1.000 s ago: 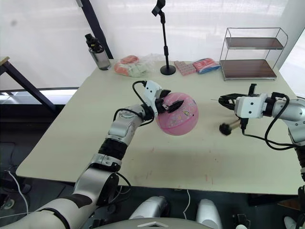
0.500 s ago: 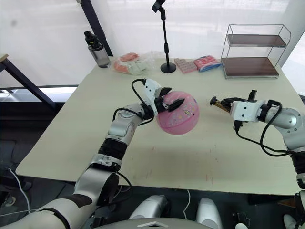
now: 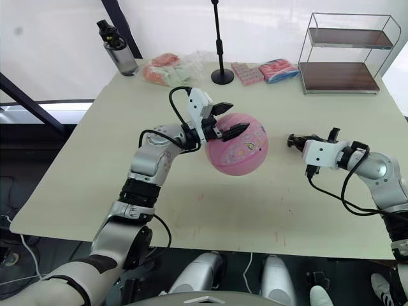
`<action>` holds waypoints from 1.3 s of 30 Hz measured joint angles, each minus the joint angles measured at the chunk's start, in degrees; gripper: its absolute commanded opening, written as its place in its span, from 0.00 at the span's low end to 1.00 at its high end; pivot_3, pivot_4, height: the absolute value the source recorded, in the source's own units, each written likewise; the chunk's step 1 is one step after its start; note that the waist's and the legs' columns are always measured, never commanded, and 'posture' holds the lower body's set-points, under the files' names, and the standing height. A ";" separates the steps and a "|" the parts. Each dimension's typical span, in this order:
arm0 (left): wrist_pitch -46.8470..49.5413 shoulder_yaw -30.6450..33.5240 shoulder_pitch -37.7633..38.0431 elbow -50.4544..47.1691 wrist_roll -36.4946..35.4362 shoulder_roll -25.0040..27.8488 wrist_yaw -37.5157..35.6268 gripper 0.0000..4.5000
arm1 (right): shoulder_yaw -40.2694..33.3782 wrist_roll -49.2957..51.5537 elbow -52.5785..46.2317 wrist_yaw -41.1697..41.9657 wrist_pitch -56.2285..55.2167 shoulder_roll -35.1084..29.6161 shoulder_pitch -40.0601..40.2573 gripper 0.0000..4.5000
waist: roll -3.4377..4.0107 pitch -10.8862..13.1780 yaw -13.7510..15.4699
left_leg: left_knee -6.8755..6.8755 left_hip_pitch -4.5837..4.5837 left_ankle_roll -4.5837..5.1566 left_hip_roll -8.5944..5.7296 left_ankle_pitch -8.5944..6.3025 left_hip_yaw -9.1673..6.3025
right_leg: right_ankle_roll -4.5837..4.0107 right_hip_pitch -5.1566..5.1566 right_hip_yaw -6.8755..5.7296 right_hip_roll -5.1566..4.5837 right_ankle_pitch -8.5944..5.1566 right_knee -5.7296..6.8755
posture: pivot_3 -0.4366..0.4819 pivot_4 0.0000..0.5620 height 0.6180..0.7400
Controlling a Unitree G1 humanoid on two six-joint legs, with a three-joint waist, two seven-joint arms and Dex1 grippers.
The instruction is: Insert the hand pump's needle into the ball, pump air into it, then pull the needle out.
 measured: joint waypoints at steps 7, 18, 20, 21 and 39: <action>5.48 1.32 -1.90 -8.09 -6.10 2.83 -3.27 1.00 | 0.10 -2.72 -0.03 -1.99 4.11 2.12 0.51 0.08 | -0.09 0.38 -1.31 | 0.00 -0.31 -0.03 0.00 0.02 0.10 | -0.01 -0.38 0.11 0.00 0.01 0.04 | 0.48 0.27 1.00; 11.06 4.19 6.43 -20.44 -16.18 19.00 -17.96 1.00 | 1.13 -6.98 3.84 -7.25 6.61 4.90 1.78 0.08 | -0.04 0.70 -2.61 | 0.13 -0.19 -0.21 0.02 0.13 0.30 | -0.12 -0.66 0.57 0.11 0.06 0.74 | 0.48 0.27 1.00; 12.03 4.78 10.20 -22.68 -17.75 22.97 -20.75 1.00 | 1.14 -7.71 5.58 -8.88 6.71 5.38 1.84 0.08 | -0.03 0.71 -2.74 | 0.11 -0.18 -0.25 0.07 0.16 0.35 | -0.19 -0.76 0.65 0.18 0.09 0.83 | 0.48 0.27 1.00; 12.50 5.17 11.60 -23.49 -18.36 24.10 -21.46 1.00 | 1.14 -7.87 6.33 -9.31 6.74 5.61 1.89 0.08 | -0.02 0.71 -2.73 | 0.11 -0.18 -0.26 0.10 0.17 0.36 | -0.22 -0.76 0.66 0.20 0.11 0.84 | 0.48 0.27 1.00; 15.22 11.34 22.26 -35.14 -26.86 29.52 -18.83 1.00 | 1.07 -3.66 -4.82 -8.09 9.33 10.66 8.79 0.62 | -0.01 0.73 -2.76 | 0.13 -0.09 -0.31 0.23 0.21 0.53 | -0.40 -0.88 0.81 0.29 0.25 1.06 | 0.48 0.27 1.00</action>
